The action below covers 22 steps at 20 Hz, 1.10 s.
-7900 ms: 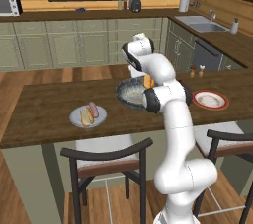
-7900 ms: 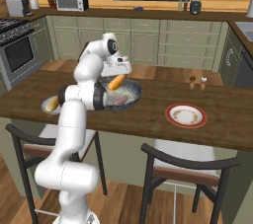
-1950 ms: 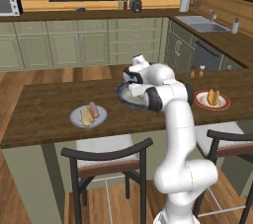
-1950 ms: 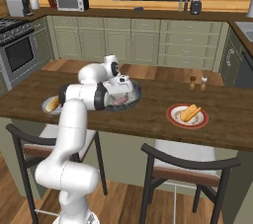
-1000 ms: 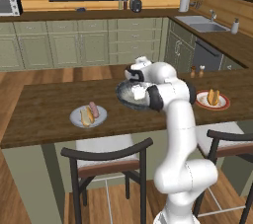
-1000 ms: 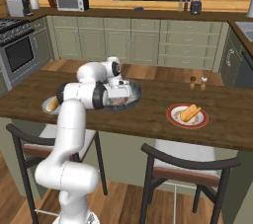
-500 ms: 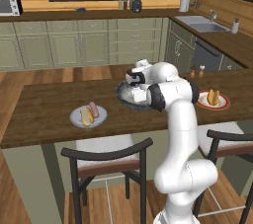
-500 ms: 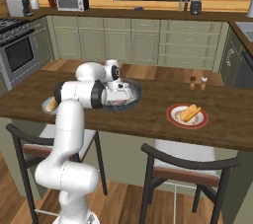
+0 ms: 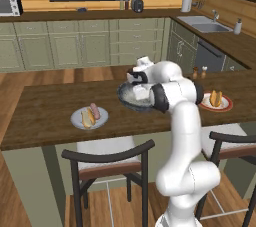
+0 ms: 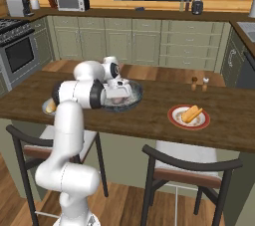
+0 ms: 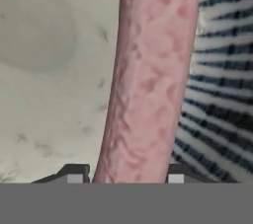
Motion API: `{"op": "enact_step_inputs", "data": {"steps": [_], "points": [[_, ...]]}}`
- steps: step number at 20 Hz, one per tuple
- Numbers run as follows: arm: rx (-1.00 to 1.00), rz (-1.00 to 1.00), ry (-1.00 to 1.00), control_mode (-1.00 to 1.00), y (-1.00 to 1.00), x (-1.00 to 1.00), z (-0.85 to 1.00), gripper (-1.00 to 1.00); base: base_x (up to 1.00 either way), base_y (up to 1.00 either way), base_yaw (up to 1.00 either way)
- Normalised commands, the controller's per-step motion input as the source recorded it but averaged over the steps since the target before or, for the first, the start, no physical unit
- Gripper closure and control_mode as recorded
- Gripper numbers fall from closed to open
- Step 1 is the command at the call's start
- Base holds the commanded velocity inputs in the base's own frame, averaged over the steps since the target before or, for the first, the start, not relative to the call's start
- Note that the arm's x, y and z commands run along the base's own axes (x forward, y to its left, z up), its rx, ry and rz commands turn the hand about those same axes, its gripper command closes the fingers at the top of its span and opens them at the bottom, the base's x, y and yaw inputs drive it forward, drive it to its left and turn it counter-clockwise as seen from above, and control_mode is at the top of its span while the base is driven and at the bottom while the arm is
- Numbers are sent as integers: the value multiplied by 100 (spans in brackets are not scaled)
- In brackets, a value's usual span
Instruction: Place one bun and one sausage from the bowl on each plate.
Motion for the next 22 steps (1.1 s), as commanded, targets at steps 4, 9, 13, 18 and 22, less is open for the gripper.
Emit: {"op": "enact_step_inputs", "data": {"steps": [4, 9, 13, 18, 22], "points": [[-3, -9, -3, -100, -29, -6, 86, 100, 0, 0, 0], [2, -6, -13, -100, -91, -61, 66, 100, 0, 0, 0], [15, 1, -18, -100, -100, -53, 34, 100, 0, 0, 0], [38, 2, -13, -100, -100, -23, -10, 100, 0, 0, 0], [30, 3, -15, -100, -100, 2, 0, 100, 0, 0, 0]]}}
